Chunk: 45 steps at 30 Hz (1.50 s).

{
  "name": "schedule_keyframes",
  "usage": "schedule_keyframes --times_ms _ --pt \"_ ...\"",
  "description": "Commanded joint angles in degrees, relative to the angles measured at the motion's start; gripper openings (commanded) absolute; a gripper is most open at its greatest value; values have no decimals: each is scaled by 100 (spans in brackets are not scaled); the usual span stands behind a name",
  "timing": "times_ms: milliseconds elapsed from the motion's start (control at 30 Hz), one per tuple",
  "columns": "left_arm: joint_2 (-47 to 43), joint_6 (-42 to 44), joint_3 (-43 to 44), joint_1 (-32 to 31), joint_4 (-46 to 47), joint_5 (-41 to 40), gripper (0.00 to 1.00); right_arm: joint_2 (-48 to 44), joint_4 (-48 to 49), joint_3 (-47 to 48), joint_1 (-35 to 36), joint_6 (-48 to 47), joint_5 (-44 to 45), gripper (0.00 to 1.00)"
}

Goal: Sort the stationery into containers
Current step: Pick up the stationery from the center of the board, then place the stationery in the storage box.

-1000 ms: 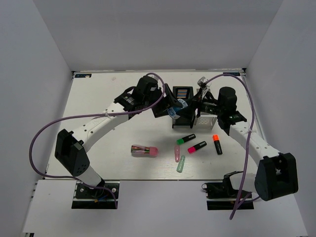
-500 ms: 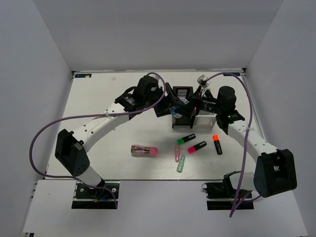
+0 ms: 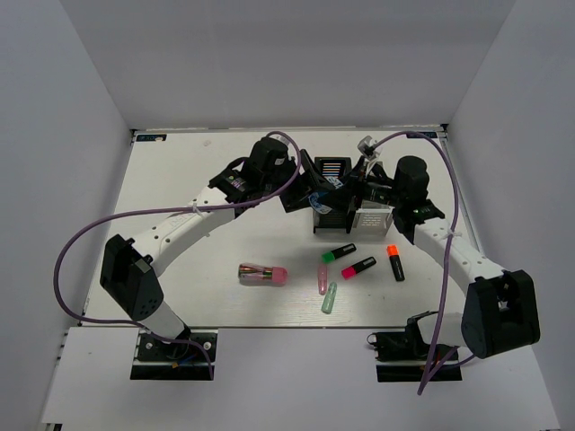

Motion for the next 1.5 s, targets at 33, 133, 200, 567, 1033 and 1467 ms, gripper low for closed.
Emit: schedule_keyframes --times_ms 33,133,200,567,1033,1467 --pt "-164 109 144 77 99 94 74 -41 -201 397 -66 -282 10 0" --pt "-164 161 126 130 2 76 92 -6 -387 521 -49 -415 89 0" --pt "-146 179 109 139 -15 50 100 29 -509 591 -49 -511 177 0" --pt "-453 520 214 315 -786 -660 100 363 -1309 1205 -58 -1528 1117 0" --pt "-2035 1690 -831 912 -1887 -1769 100 2165 -2074 3034 -40 -2331 2401 0" --pt "-2827 2113 -2255 1185 -1887 -1568 100 2701 -2136 3316 -40 -2471 2682 0"
